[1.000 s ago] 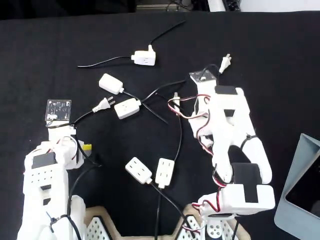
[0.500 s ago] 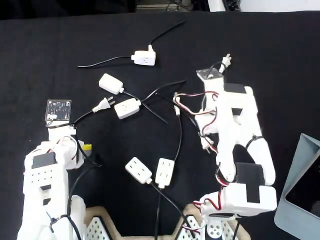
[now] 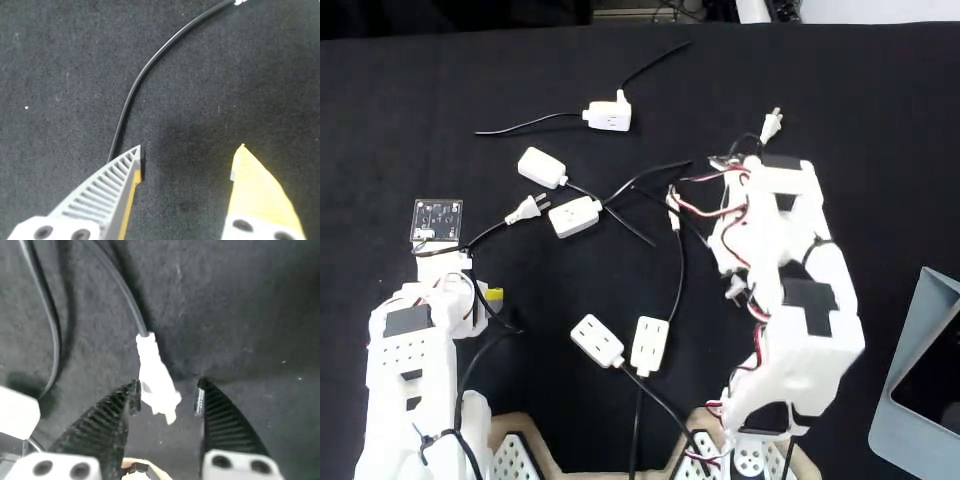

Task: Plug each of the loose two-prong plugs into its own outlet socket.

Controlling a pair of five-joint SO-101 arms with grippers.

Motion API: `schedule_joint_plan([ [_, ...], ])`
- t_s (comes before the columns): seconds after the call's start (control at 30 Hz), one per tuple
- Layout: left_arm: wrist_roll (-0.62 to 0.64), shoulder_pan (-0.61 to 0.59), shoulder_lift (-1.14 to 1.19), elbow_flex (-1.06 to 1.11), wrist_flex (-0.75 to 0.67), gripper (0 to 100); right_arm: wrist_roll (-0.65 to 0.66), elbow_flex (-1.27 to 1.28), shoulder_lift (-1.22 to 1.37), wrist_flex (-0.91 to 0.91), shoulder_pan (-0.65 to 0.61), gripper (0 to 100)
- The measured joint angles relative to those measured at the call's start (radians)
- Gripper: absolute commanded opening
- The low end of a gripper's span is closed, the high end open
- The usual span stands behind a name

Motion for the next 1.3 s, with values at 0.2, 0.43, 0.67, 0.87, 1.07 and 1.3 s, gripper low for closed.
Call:
schedule_joint_plan([
  [0.2, 0.000, 0.000, 0.000, 0.000, 0.000, 29, 0.000, -0.008, 0.012, 0.000, 0.002, 3.1],
  [0.43, 0.000, 0.000, 0.000, 0.000, 0.000, 29, 0.000, -0.008, 0.012, 0.000, 0.002, 1.2],
  [0.67, 0.000, 0.000, 0.000, 0.000, 0.000, 29, 0.000, -0.008, -0.100, 0.064, 0.002, 1.1],
  [0.87, 0.000, 0.000, 0.000, 0.000, 0.000, 29, 0.000, -0.002, -0.394, 0.149, 0.002, 1.1],
  [1.07, 0.006, 0.000, 0.000, -0.005, 0.000, 29, -0.035, 0.230, -0.750, 0.043, -0.100, 1.1],
  [1.3, 0.129, 0.025, 0.000, -0.104, 0.000, 29, -0.207, 0.549, -1.154, -0.199, -0.356, 1.2],
])
